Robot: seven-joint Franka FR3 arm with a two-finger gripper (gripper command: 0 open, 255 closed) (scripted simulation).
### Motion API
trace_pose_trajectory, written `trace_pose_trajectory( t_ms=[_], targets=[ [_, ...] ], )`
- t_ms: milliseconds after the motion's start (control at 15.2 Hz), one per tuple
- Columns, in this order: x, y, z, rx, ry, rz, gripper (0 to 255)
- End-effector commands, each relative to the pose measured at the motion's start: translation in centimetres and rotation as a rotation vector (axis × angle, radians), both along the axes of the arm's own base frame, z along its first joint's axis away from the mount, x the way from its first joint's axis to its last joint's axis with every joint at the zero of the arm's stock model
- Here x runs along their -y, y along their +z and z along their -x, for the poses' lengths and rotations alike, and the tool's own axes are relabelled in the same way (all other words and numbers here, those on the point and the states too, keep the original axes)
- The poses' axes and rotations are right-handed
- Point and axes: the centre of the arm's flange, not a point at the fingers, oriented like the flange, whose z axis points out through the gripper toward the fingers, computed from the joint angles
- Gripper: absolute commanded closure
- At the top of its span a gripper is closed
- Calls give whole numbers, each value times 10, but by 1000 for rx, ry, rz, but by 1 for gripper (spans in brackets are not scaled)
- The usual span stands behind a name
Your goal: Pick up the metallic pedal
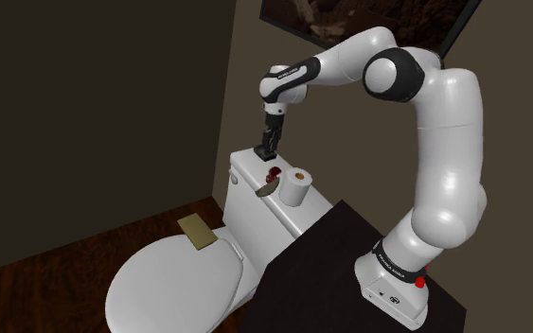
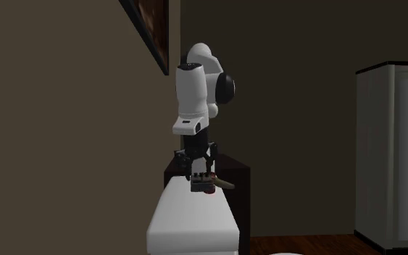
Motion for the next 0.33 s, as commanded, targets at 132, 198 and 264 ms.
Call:
trace_pose_trajectory(
  t_ms=[132, 198, 264],
  targets=[
    [0, 21, 1, 0, 0, 0, 255],
    [0, 21, 1, 0, 0, 0, 255],
    [0, 21, 1, 0, 0, 0, 255]
  ],
)
